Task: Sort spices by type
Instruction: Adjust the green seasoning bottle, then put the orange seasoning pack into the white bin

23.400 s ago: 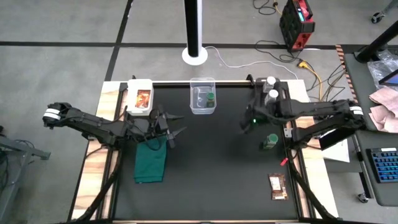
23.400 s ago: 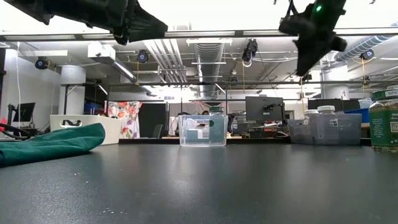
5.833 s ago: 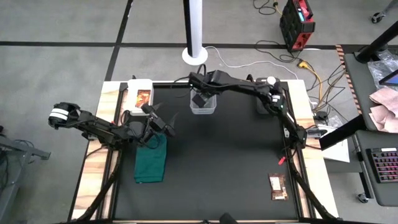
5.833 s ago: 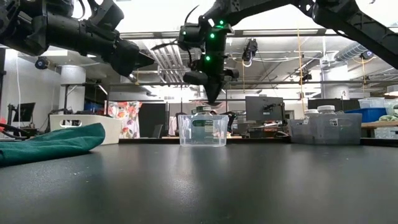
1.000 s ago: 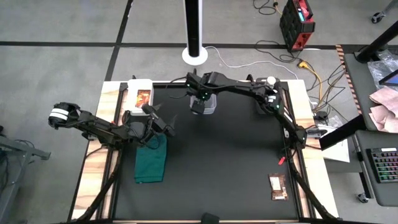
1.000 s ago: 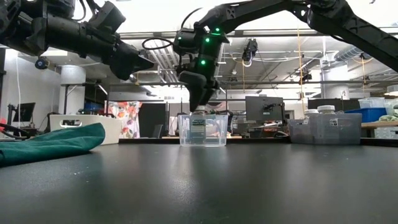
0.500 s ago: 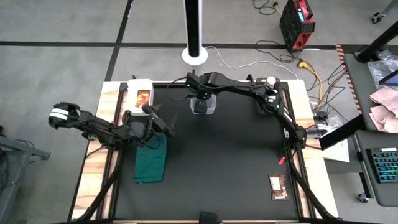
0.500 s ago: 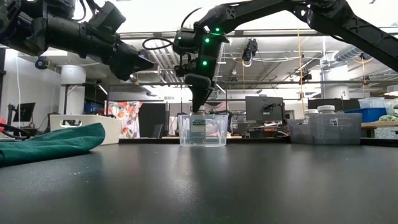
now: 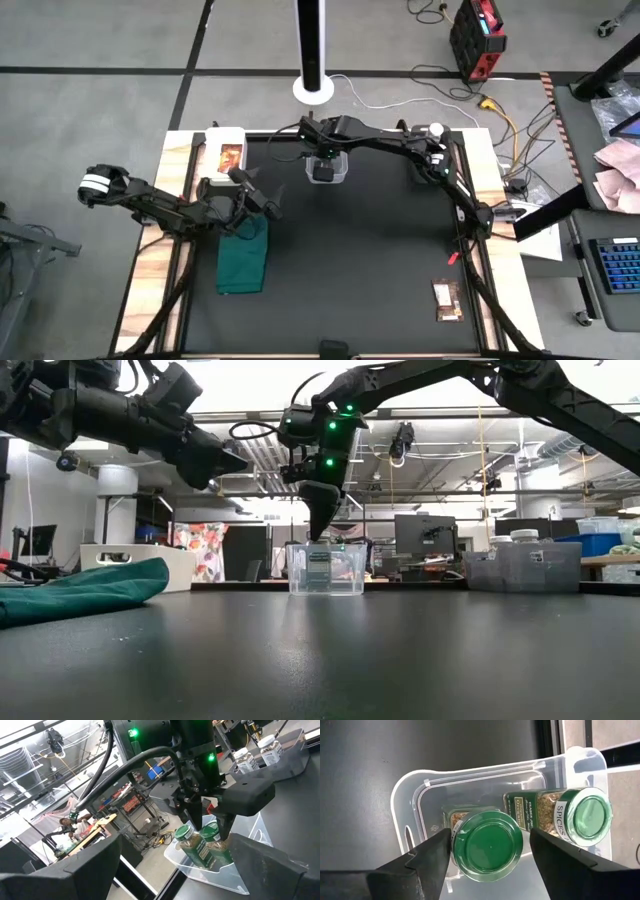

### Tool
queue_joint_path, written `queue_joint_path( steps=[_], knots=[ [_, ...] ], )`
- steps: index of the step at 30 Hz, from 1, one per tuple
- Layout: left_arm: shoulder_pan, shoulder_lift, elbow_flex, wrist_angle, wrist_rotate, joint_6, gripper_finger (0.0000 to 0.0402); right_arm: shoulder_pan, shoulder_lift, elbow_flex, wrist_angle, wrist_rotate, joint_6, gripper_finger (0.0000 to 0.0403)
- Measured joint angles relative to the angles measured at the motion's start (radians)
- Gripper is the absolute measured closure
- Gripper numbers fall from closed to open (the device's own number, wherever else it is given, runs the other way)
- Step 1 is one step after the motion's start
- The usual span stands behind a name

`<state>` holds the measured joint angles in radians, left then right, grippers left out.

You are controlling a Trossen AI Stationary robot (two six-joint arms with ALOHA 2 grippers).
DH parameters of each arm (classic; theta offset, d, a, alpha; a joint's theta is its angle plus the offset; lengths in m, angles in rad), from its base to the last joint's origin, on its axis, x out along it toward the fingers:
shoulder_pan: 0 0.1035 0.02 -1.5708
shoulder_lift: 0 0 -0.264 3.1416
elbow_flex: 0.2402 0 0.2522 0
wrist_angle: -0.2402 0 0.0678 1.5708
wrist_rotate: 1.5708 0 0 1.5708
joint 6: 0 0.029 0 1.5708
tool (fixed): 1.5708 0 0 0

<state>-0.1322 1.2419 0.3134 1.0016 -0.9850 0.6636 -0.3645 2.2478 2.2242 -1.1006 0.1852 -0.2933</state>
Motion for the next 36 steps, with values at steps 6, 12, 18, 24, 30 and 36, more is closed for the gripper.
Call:
queue_joint_path(
  steps=[6, 12, 18, 24, 30, 36],
  knots=[
    [0.000, 0.000, 0.000, 0.000, 0.000, 0.000, 0.0051, 0.000, -0.011, 0.005, 0.003, 0.000, 0.007, 0.0121],
    [0.000, 0.000, 0.000, 0.000, 0.000, 0.000, 0.0051, 0.000, -0.013, 0.068, -0.007, 0.002, 0.024, 0.0103],
    [0.000, 0.000, 0.000, -0.001, 0.001, 0.000, 0.0051, 0.011, -0.057, 0.121, -0.182, -0.006, 0.185, 0.0094],
    [0.000, 0.000, 0.000, 0.001, 0.049, -0.023, 0.0051, 0.081, -0.136, 0.118, -0.480, -0.106, 0.519, 0.0107],
    [-0.011, 0.000, 0.040, -0.041, 0.087, -0.075, 0.0051, 0.245, -0.257, 0.028, -0.467, -0.163, 0.663, 0.0119],
    [-0.048, 0.006, 0.113, -0.202, 0.090, -0.129, 0.0051, 0.432, -0.387, -0.131, -0.467, -0.070, 0.936, 0.0128]
  ],
)
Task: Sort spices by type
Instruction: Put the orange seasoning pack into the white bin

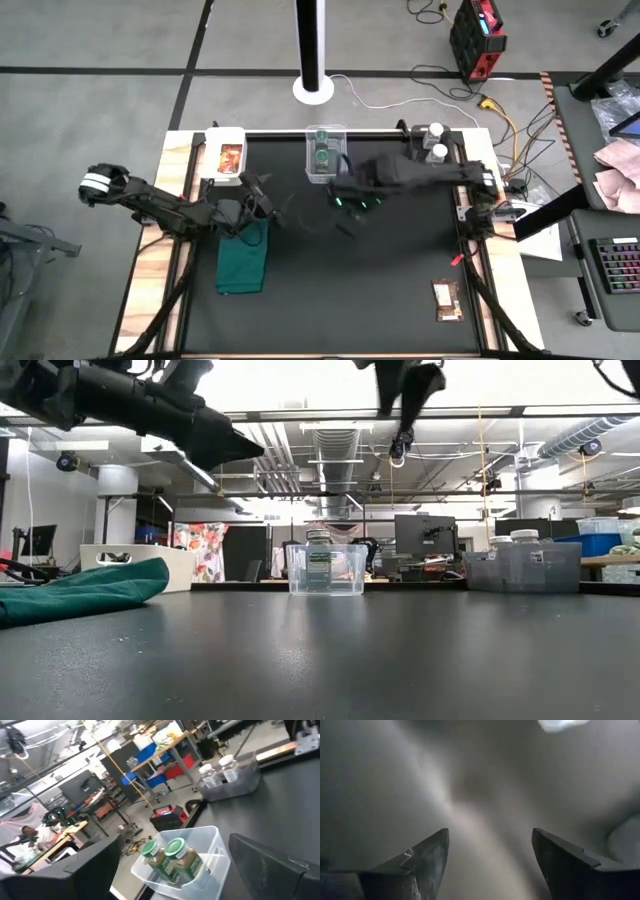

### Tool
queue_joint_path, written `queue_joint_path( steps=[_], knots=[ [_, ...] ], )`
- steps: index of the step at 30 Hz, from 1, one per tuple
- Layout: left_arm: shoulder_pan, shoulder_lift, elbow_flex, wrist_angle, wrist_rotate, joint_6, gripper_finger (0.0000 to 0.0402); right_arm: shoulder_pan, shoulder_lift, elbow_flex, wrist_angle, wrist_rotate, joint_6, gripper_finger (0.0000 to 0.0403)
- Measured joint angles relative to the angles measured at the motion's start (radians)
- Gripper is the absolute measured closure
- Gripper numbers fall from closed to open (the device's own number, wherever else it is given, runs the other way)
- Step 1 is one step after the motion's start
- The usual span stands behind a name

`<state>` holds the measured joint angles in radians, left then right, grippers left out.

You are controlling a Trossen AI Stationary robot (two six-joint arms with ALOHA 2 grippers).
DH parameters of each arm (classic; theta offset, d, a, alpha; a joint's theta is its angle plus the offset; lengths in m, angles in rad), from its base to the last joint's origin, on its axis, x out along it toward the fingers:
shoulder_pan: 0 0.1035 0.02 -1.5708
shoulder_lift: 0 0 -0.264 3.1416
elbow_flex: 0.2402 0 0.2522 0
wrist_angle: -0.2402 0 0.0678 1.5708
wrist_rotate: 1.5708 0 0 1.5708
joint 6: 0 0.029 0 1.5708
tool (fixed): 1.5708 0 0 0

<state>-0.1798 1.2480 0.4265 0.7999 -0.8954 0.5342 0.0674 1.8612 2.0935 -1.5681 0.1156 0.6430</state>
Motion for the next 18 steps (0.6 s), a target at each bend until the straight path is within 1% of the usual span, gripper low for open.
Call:
queue_joint_path(
  steps=[2, 8, 10, 15, 18],
  knots=[
    [-0.015, 0.001, 0.021, -0.037, -0.001, -0.017, 0.0051, 0.062, -0.043, -0.064, 0.001, 0.011, 0.120, 0.0129],
    [-0.068, 0.017, 0.070, -0.064, 0.006, -0.032, 0.0051, 0.219, -0.143, -0.287, -0.001, 0.006, 0.479, 0.0115],
    [-0.087, 0.018, 0.079, -0.063, 0.005, -0.031, 0.0051, 0.265, -0.175, -0.377, -0.003, -0.039, 0.600, 0.0109],
    [-0.121, 0.018, 0.098, -0.063, 0.005, -0.022, 0.0051, 0.392, -0.218, -0.593, 0.016, -0.222, 0.890, 0.0096],
    [-0.128, 0.018, 0.104, -0.064, 0.005, -0.020, 0.0051, 0.464, -0.223, -0.690, 0.059, -0.307, 1.018, 0.0093]
  ],
)
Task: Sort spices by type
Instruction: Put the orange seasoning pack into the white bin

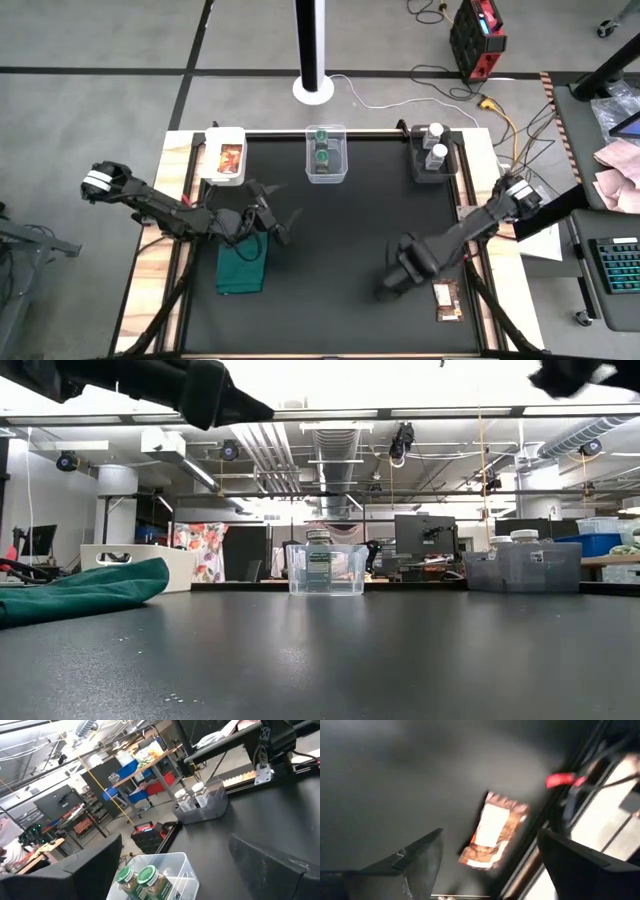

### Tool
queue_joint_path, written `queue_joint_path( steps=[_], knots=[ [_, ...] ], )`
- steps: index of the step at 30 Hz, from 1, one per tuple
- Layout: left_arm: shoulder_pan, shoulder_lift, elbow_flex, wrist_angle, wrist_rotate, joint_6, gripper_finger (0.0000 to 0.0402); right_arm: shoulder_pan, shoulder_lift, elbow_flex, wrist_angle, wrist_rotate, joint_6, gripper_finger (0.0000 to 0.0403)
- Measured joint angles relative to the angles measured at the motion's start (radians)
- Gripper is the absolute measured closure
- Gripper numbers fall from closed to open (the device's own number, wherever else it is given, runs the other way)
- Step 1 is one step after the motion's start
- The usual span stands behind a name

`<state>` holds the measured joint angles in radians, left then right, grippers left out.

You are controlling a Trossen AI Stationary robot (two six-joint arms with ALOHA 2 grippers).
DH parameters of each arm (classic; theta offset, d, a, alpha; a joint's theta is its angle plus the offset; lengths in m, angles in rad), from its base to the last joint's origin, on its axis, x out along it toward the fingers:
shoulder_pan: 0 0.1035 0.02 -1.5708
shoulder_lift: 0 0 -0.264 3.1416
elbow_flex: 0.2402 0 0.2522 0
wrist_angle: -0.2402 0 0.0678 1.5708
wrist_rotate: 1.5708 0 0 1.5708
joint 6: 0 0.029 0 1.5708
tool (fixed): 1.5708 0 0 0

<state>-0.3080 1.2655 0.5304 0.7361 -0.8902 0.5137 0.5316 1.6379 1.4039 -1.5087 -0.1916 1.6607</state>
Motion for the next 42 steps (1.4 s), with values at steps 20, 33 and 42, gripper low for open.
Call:
queue_joint_path(
  steps=[20, 33, 42],
  knots=[
    [-0.006, 0.000, 0.000, -0.001, 0.000, 0.000, 0.0051, 0.165, 0.086, -0.343, 0.461, -0.214, 0.231, 0.0121],
    [-0.006, -0.001, 0.000, -0.001, 0.000, 0.001, 0.0051, 0.167, 0.109, -0.440, 0.517, -0.272, 0.152, 0.0182],
    [-0.006, -0.001, 0.000, -0.002, 0.000, 0.001, 0.0051, 0.167, 0.110, -0.517, 0.666, -0.261, 0.173, 0.0287]
  ],
)
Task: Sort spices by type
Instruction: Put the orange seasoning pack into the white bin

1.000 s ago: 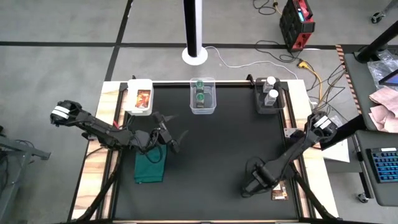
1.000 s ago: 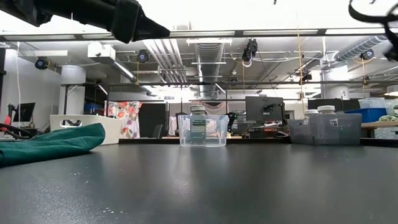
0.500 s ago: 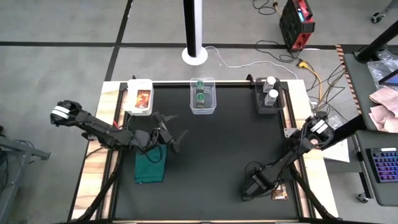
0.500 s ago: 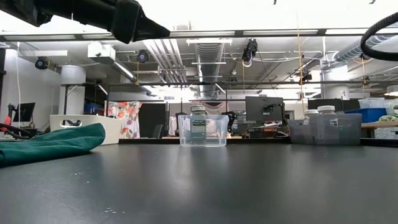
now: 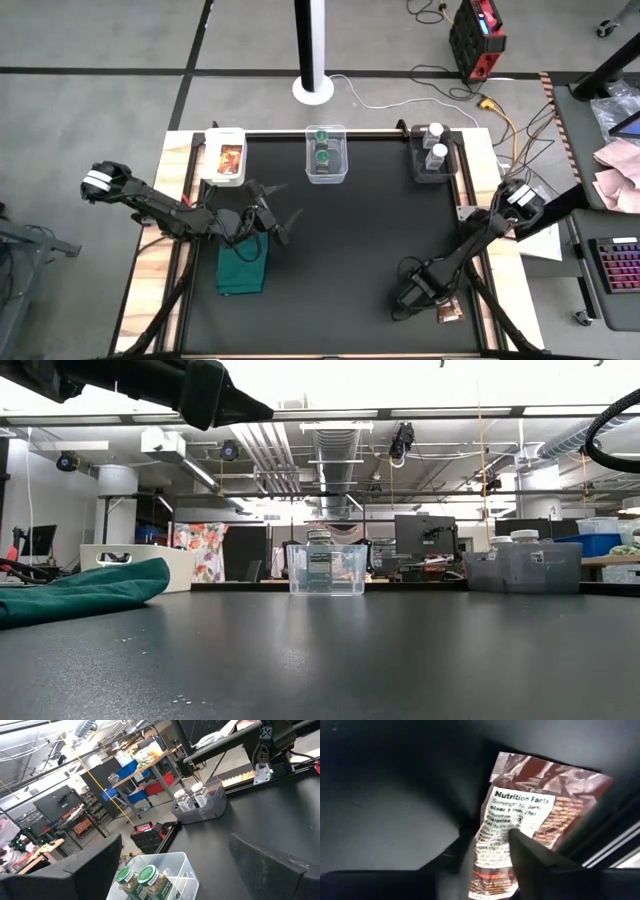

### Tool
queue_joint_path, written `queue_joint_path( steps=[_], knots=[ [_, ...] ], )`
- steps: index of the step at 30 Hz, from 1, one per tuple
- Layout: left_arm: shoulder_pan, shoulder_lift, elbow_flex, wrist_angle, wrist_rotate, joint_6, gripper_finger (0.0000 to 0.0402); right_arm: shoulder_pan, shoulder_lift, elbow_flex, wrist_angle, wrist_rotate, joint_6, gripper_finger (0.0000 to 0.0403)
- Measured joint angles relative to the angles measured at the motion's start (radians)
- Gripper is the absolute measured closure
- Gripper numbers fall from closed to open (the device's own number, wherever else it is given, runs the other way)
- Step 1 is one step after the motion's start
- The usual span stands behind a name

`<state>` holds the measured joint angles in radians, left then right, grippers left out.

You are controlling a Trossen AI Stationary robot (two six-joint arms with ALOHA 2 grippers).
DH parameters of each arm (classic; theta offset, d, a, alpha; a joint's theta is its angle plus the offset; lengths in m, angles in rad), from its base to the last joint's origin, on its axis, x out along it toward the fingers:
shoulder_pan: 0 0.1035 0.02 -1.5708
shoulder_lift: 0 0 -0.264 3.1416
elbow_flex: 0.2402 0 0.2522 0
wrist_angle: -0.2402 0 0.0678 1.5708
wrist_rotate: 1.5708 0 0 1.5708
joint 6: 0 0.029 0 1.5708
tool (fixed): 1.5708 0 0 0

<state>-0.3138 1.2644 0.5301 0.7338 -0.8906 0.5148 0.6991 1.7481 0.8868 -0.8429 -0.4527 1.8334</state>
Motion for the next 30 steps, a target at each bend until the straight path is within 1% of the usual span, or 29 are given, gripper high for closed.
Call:
queue_joint_path(
  steps=[5, 6, 10, 12, 13, 15, 19, 22, 25, 27, 30],
  knots=[
    [0.000, 0.000, 0.000, 0.000, 0.000, 0.000, 0.0051, 0.001, 0.001, -0.013, 0.015, -0.002, -0.028, 0.0370],
    [0.000, 0.000, 0.000, 0.000, 0.000, 0.000, 0.0051, 0.001, -0.001, -0.012, 0.012, -0.004, -0.039, 0.0381],
    [0.000, 0.000, 0.000, 0.000, 0.000, 0.000, 0.0051, 0.002, -0.036, 0.013, -0.008, 0.007, -0.050, 0.0388],
    [0.000, 0.000, 0.000, -0.001, 0.004, 0.000, 0.0051, -0.001, -0.060, 0.045, -0.041, 0.035, -0.063, 0.0389],
    [0.000, 0.000, 0.000, -0.002, 0.015, 0.000, 0.0051, -0.001, -0.073, 0.062, -0.061, 0.079, -0.065, 0.0389],
    [0.000, 0.000, 0.000, -0.008, 0.045, 0.000, 0.0051, -0.012, -0.109, 0.110, -0.093, 0.204, -0.075, 0.0390],
    [0.000, 0.000, -0.001, -0.025, 0.152, -0.001, 0.0051, -0.047, -0.190, 0.182, -0.092, 0.442, -0.152, 0.0391],
    [0.000, 0.000, -0.001, -0.028, 0.236, -0.014, 0.0051, -0.093, -0.245, 0.200, -0.014, 0.583, -0.299, 0.0391],
    [0.000, 0.000, -0.001, -0.028, 0.316, -0.049, 0.0051, -0.156, -0.281, 0.187, 0.074, 0.685, -0.494, 0.0391],
    [0.000, 0.000, -0.001, -0.028, 0.365, -0.083, 0.0051, -0.196, -0.290, 0.174, 0.147, 0.713, -0.642, 0.0391],
    [0.000, 0.000, -0.001, -0.031, 0.446, -0.137, 0.0051, -0.252, -0.289, 0.147, 0.311, 0.722, -0.923, 0.0391]
  ],
)
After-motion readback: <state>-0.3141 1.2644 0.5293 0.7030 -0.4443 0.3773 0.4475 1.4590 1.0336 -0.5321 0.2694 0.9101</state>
